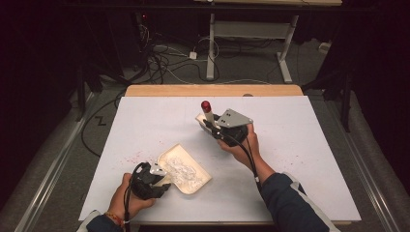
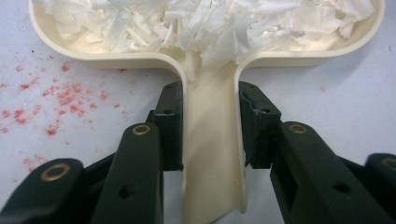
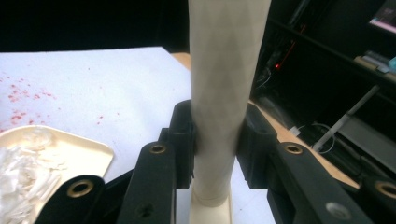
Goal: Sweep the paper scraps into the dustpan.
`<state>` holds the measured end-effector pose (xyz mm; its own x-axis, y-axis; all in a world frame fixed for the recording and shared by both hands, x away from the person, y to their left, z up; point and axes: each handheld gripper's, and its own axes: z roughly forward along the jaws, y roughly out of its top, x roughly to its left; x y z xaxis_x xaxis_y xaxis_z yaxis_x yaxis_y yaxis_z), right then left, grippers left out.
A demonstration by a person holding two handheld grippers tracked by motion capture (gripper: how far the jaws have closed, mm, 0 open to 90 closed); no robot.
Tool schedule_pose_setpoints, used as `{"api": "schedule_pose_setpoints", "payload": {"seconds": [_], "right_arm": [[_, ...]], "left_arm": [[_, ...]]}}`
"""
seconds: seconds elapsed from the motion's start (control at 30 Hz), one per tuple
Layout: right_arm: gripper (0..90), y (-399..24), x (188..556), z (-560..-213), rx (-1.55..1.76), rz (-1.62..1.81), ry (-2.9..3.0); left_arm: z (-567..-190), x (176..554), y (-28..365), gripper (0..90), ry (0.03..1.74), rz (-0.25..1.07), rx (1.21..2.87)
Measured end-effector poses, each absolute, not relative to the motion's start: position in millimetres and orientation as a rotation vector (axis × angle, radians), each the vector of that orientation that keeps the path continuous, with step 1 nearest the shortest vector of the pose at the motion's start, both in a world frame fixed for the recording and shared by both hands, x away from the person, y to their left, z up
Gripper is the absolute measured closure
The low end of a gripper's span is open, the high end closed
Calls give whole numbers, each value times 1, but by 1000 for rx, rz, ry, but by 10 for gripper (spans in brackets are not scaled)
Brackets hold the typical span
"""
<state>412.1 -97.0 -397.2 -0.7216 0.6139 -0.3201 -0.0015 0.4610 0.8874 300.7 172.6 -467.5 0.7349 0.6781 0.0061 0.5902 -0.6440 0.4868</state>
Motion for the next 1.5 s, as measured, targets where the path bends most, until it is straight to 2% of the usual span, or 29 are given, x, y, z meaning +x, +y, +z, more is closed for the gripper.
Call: {"api": "schedule_pose_setpoints", "payload": {"seconds": [0.17,0.47,0.8,1.13,1.33,1.5], "right_arm": [[708,-87,414,-405,447,1306,2186],[707,-80,360,-406,296,1366,2302],[707,-85,332,-394,366,1461,2309],[706,-118,329,-374,476,1464,2200],[706,-133,331,-387,541,1381,2215],[706,-127,332,-399,548,1342,2221]], "left_arm": [[-468,300,173,632,967,259,2472],[-468,300,172,632,974,262,2473],[-468,300,171,632,979,270,2473],[-468,300,172,632,980,267,2469],[-468,300,170,632,988,277,2474],[-468,300,169,632,990,280,2478]]}}
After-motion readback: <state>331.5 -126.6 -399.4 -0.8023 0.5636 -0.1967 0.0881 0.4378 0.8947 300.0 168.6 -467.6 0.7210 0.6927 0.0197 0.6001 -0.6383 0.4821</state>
